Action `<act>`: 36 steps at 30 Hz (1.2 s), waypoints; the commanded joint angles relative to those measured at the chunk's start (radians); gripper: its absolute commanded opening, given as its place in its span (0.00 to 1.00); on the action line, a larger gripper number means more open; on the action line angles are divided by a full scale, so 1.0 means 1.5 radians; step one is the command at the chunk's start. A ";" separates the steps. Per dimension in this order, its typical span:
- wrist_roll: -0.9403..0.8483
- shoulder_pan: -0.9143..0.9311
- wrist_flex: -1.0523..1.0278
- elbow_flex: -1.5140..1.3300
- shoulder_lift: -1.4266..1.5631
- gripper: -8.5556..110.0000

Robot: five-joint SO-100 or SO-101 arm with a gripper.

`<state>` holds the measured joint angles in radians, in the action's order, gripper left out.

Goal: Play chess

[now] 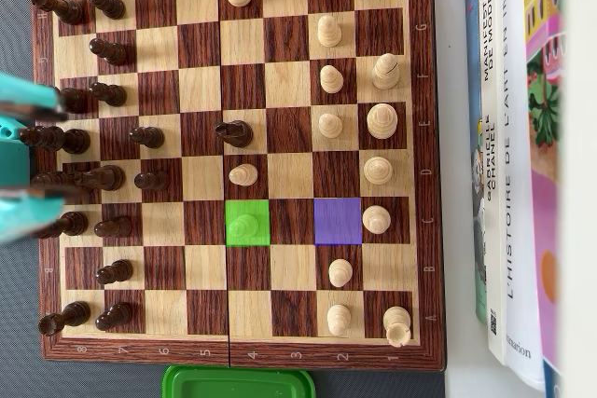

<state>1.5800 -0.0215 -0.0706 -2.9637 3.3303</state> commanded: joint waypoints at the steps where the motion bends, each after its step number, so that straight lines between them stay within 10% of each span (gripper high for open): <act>1: 0.000 0.004 0.063 -0.010 0.009 0.21; 36: -0.003 0.008 0.740 -0.130 0.011 0.21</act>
<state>1.5800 -0.0153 0.9572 -3.1385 3.3364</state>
